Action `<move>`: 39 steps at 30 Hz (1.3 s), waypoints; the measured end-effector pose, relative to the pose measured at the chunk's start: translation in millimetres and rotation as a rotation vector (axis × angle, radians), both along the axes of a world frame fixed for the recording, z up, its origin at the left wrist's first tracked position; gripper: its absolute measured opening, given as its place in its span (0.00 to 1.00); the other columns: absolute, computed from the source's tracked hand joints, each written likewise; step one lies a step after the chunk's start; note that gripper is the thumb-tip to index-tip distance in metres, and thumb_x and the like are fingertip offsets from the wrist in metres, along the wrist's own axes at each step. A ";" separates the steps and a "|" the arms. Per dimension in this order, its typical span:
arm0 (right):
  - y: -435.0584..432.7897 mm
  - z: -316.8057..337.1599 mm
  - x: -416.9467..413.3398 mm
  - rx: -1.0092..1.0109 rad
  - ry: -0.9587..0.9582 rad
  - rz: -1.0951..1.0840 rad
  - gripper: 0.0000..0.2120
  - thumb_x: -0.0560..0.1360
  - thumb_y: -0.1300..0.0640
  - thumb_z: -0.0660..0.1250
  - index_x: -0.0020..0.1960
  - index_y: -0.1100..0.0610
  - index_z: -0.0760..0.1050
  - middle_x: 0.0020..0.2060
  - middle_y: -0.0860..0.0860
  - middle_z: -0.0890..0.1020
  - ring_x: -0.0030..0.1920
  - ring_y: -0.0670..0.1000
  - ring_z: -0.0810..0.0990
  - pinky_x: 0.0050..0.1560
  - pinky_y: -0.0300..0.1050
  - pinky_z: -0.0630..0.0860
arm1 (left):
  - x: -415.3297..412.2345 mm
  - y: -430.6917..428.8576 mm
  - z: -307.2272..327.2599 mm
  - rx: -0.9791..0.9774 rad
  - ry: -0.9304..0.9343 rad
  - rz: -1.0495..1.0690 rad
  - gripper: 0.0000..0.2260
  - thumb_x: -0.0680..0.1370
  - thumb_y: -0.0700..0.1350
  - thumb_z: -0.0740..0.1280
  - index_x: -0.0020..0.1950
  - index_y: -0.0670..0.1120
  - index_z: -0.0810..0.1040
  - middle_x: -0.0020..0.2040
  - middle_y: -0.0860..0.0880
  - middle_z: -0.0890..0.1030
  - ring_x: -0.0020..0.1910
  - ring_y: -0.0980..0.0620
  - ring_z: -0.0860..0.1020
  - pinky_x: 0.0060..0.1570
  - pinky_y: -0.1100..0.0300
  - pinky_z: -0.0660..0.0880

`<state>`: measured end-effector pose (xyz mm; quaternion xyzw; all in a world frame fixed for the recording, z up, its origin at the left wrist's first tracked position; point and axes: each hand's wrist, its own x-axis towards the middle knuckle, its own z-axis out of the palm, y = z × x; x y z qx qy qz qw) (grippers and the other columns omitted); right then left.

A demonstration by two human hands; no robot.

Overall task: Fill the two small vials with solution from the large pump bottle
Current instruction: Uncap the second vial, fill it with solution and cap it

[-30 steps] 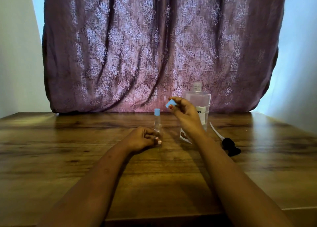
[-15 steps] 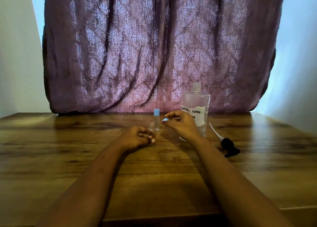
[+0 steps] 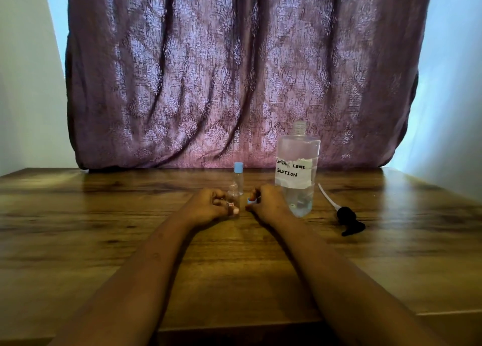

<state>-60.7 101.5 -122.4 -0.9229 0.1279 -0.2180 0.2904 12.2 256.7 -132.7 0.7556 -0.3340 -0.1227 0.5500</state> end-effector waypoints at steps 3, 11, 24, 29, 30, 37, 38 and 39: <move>0.7 6.5 -5.4 0.040 -0.109 0.028 0.09 0.70 0.56 0.71 0.49 0.57 0.77 0.46 0.52 0.81 0.45 0.48 0.77 0.51 0.44 0.77 | 0.2 0.9 -0.1 0.010 -0.007 0.005 0.08 0.69 0.38 0.76 0.47 0.45 0.84 0.42 0.39 0.84 0.42 0.46 0.80 0.47 0.52 0.76; -13.5 54.8 -45.1 -0.079 -1.034 -0.162 0.06 0.75 0.61 0.64 0.51 0.61 0.74 0.49 0.56 0.76 0.47 0.47 0.72 0.47 0.31 0.72 | -8.2 -2.7 4.2 0.104 -0.165 0.016 0.09 0.73 0.46 0.74 0.52 0.52 0.81 0.49 0.51 0.84 0.49 0.55 0.81 0.46 0.64 0.75; -49.5 28.1 -27.6 0.468 -0.519 -0.185 0.31 0.64 0.55 0.77 0.59 0.56 0.63 0.47 0.50 0.77 0.47 0.53 0.78 0.44 0.44 0.73 | -13.3 -5.3 4.2 0.157 -0.223 0.040 0.10 0.73 0.50 0.73 0.53 0.53 0.82 0.50 0.54 0.82 0.49 0.55 0.79 0.48 0.60 0.73; -41.9 27.8 -26.1 0.317 -0.540 -0.167 0.33 0.62 0.54 0.78 0.58 0.52 0.62 0.53 0.53 0.77 0.50 0.54 0.79 0.47 0.50 0.78 | -17.1 -5.0 5.3 0.088 -0.179 0.043 0.09 0.72 0.47 0.74 0.49 0.56 0.78 0.46 0.57 0.81 0.44 0.59 0.78 0.39 0.67 0.70; -40.0 27.1 -26.2 0.249 -0.544 -0.175 0.33 0.62 0.53 0.78 0.59 0.53 0.62 0.55 0.53 0.77 0.51 0.53 0.78 0.46 0.48 0.77 | -17.9 -4.3 6.6 0.077 -0.170 0.034 0.11 0.72 0.46 0.75 0.48 0.58 0.77 0.45 0.58 0.81 0.43 0.61 0.78 0.38 0.68 0.70; -32.2 25.4 -29.9 -0.105 -0.437 -0.230 0.40 0.62 0.51 0.78 0.66 0.51 0.59 0.60 0.53 0.75 0.58 0.56 0.76 0.54 0.58 0.76 | -18.0 -2.9 6.1 0.036 -0.076 -0.011 0.22 0.69 0.43 0.77 0.58 0.57 0.75 0.51 0.55 0.83 0.52 0.55 0.81 0.55 0.56 0.78; -32.3 24.9 -30.3 -0.145 -0.418 -0.234 0.40 0.62 0.52 0.78 0.67 0.50 0.59 0.60 0.53 0.75 0.59 0.57 0.75 0.55 0.59 0.76 | -18.4 -3.0 6.1 0.028 -0.076 -0.015 0.22 0.69 0.43 0.77 0.59 0.56 0.75 0.51 0.54 0.83 0.52 0.56 0.81 0.52 0.59 0.78; -32.3 25.1 -31.6 -0.179 -0.404 -0.230 0.39 0.62 0.52 0.77 0.67 0.50 0.60 0.60 0.54 0.75 0.59 0.58 0.75 0.56 0.60 0.75 | -18.3 -3.2 6.1 0.016 -0.065 -0.020 0.21 0.69 0.42 0.77 0.58 0.55 0.76 0.50 0.54 0.83 0.51 0.56 0.81 0.48 0.62 0.78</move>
